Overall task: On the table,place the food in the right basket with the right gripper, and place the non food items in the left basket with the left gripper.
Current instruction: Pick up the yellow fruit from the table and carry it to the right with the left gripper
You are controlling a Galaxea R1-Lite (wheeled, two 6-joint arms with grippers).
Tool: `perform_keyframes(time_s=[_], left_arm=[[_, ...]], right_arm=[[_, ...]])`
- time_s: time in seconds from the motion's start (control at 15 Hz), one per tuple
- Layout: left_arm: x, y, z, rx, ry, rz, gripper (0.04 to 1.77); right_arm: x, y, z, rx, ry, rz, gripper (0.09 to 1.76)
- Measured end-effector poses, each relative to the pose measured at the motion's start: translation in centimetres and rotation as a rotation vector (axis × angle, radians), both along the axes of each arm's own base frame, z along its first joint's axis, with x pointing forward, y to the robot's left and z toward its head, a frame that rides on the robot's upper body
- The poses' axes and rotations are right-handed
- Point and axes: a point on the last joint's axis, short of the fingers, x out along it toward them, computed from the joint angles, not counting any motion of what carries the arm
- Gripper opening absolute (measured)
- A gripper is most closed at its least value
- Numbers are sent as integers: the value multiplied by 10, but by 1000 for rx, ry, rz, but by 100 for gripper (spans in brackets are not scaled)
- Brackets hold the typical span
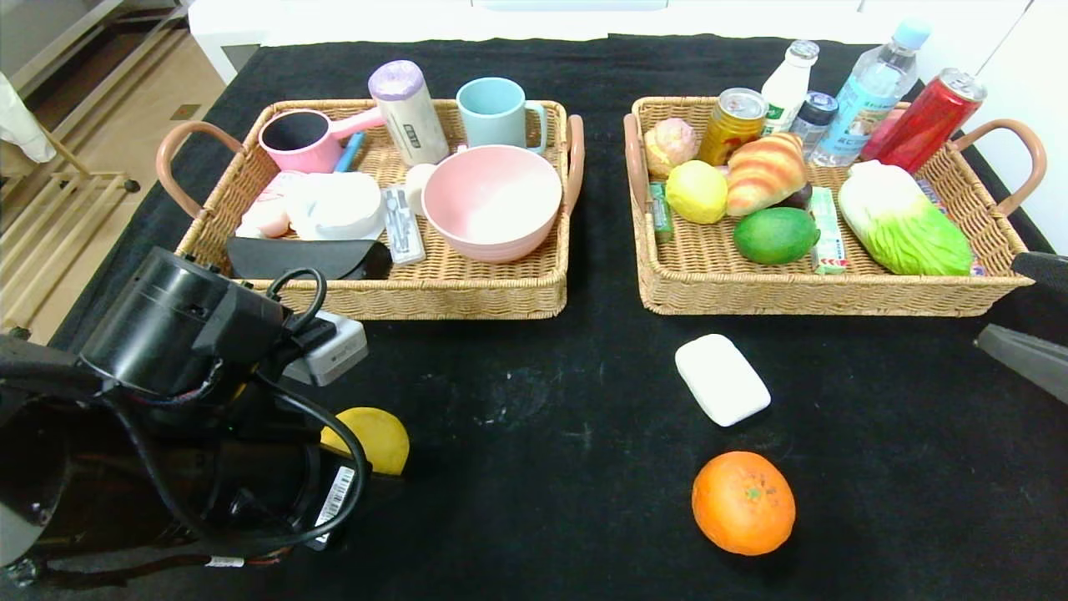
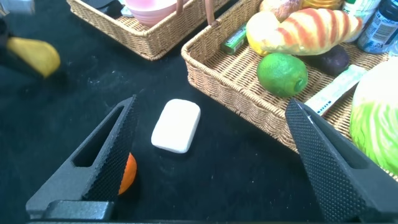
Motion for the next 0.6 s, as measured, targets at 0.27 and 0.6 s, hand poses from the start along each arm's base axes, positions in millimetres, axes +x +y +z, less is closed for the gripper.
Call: perform_keyframes(time_s=[0.27,0.6], left_arm=[[0,-21,21,-42,-64,-74,104],[16,-64,31,-51,-120,-137,103]], right_arm=[[-1,1,-1,-1,0,6,171],[-1,1,-1,-1,-1,7,171]])
